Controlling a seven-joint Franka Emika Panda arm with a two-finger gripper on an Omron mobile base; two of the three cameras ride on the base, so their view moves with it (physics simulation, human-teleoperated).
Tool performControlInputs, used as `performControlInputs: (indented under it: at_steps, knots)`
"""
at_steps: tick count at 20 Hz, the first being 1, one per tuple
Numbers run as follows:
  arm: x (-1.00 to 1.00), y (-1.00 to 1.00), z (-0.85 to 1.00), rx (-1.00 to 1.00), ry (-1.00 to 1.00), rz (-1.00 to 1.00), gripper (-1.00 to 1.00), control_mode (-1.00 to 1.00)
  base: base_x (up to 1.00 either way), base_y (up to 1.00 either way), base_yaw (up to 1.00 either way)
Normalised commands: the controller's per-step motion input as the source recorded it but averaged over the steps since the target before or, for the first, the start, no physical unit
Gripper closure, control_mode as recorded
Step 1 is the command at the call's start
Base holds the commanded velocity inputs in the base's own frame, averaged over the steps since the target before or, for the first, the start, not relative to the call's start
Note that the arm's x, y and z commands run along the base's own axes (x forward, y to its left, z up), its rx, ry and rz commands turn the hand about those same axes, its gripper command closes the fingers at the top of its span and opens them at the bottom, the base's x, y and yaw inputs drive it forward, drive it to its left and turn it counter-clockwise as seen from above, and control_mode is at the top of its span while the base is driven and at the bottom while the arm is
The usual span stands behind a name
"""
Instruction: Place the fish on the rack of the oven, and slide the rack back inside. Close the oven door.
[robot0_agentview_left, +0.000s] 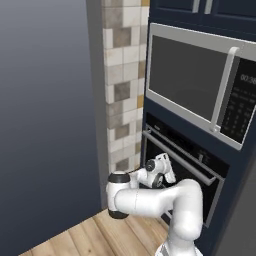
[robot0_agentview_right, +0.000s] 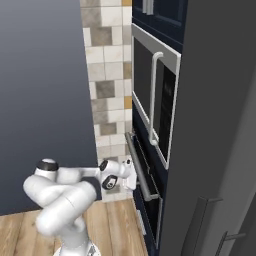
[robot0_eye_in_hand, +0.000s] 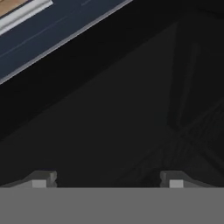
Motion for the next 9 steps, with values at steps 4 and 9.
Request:
performControlInputs:
  at_steps: [4,9]
  knots:
    - [0.0,-0.19,0.0,0.0,0.0,0.0,-1.0,-1.0,0.0,0.0,0.0]
    - [0.0,-0.26,0.0,0.0,0.0,-0.03,-1.0,-1.0,0.0,0.0,0.0]
